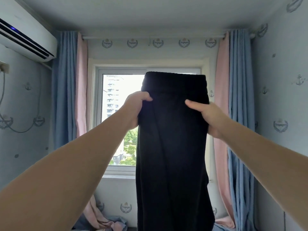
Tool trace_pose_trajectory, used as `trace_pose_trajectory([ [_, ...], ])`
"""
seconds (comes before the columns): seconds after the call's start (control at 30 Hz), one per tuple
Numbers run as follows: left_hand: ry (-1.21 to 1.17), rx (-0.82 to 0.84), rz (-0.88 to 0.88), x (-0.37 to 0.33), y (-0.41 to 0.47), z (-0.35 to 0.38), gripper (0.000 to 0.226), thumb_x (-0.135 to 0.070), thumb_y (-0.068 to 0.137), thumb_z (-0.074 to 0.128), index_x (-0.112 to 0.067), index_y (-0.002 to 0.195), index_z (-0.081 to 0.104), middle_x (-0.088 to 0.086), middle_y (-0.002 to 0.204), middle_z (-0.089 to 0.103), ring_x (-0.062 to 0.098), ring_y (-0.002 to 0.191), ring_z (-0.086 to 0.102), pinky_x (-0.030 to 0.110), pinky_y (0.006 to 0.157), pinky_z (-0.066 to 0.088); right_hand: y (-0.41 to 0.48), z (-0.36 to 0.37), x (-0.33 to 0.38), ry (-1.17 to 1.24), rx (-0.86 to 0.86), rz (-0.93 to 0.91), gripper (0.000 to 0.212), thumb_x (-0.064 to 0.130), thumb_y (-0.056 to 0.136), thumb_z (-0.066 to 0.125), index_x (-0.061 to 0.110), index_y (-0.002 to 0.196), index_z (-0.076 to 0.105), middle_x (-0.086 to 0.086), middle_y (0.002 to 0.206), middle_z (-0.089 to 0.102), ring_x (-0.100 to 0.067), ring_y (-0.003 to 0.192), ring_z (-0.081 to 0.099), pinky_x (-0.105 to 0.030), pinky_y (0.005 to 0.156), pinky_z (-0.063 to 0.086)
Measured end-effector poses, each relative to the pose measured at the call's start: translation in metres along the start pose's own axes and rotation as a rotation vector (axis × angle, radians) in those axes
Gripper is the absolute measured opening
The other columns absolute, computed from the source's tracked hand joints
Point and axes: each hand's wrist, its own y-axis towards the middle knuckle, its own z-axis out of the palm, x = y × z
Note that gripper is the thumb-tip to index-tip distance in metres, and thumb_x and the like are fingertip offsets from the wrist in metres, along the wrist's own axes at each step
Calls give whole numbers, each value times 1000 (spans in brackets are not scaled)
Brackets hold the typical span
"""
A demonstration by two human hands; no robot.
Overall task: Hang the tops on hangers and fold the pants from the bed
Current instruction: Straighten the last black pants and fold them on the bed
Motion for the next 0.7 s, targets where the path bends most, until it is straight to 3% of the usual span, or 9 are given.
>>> trace_pose_trajectory([
  [0.1, 40, -46, 45, -15, 3, -24, 4, -12, 73, 59, -13, 77, 58, 5, 82, 58, 25, 78, 55, 27, 67, 42, 6, 28, 15, -116, -73, -122, 32, 23, 84, 80, 18, 115, 70, 2, 103, 78, -16, 88, 76, -26, 63, 60],
  [0.2, 120, -90, 103, -31, 7, -47, 15, -18, 64, 58, -16, 78, 53, 5, 89, 46, 22, 83, 43, 36, 73, 34, 9, 57, 28, -211, -131, -173, 26, 24, 85, 80, 26, 107, 68, 11, 96, 78, -6, 81, 74, -17, 57, 56],
  [0.27, 173, -108, 141, -40, 7, -62, 8, -13, 73, 58, -15, 76, 50, 4, 81, 44, 22, 75, 40, 30, 66, 34, 9, 73, 35, -251, -168, -185, 21, 26, 86, 79, 29, 103, 67, 12, 96, 76, -3, 79, 73, -14, 55, 55],
  [0.43, 252, -95, 217, -46, -1, -100, 19, 1, 78, 47, -15, 70, 41, -11, 52, 37, 8, 42, 31, 13, 40, 24, -7, 109, 43, -351, -205, -188, 23, 28, 87, 78, 30, 107, 65, 14, 101, 73, 0, 82, 72, -14, 62, 53],
  [0.5, 294, -99, 224, -47, -13, -116, 19, 2, 82, 47, -14, 85, 56, -10, 63, 52, 5, 47, 43, 13, 42, 34, -20, 124, 43, -374, -210, -170, 22, 29, 87, 78, 31, 106, 66, 14, 102, 73, -2, 84, 71, -17, 66, 52],
  [0.57, 352, -83, 227, -50, -30, -133, 34, 3, 85, 46, -16, 110, 60, -4, 84, 59, 9, 64, 52, 17, 48, 40, -36, 139, 44, -378, -203, -157, 15, 29, 88, 77, 32, 97, 66, 15, 96, 73, 0, 76, 72, -13, 59, 53],
  [0.7, 398, -71, 238, -61, -75, -162, 41, 9, 87, 42, -20, 114, 55, -2, 89, 61, 11, 72, 57, 18, 50, 45, -76, 171, 53, -381, -199, -141, 10, 28, 88, 77, 29, 93, 69, 17, 88, 76, 2, 74, 72, -11, 56, 52],
])
